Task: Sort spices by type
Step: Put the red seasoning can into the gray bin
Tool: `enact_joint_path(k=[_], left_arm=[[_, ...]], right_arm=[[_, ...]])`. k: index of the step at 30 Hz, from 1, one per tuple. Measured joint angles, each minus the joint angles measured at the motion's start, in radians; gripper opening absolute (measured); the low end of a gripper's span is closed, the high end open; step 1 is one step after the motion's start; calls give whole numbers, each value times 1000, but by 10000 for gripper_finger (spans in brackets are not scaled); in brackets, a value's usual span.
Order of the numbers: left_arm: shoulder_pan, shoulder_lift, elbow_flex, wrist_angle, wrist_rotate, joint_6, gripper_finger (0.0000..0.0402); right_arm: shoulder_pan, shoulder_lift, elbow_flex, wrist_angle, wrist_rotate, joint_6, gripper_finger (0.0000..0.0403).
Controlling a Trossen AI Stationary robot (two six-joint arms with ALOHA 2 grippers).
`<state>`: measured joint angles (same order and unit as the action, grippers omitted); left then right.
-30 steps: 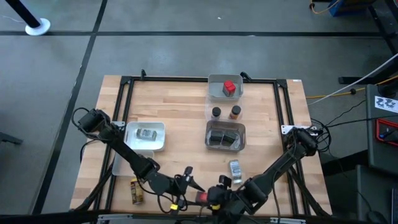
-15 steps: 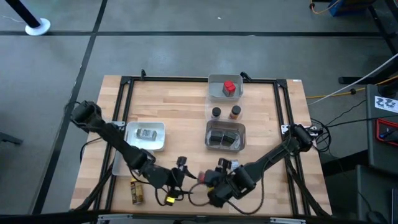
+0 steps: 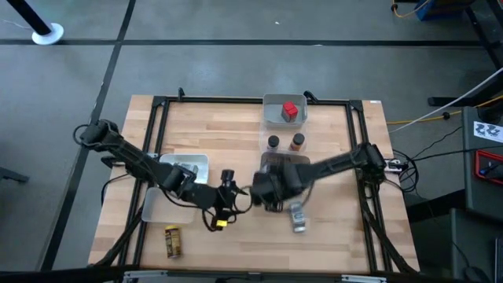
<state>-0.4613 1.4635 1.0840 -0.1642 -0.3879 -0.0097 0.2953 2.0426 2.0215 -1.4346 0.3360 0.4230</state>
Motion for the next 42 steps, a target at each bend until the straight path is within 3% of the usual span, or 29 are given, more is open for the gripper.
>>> enact_joint_path(k=[9, 20, 29, 42], left_arm=[[19, -99, 0, -240, -14, -39, 249], [132, -133, -1, -282, -66, 63, 249], [284, -138, -128, -126, -67, 91, 249], [410, -137, -271, 136, 21, 92, 249]], right_arm=[[-211, 0, 3, -120, 3, -250, 201], [-591, 1, 3, -59, -24, -479, 202], [-822, 2, -54, 121, -226, -551, 209], [-859, 10, -226, 380, -242, -617, 215]])
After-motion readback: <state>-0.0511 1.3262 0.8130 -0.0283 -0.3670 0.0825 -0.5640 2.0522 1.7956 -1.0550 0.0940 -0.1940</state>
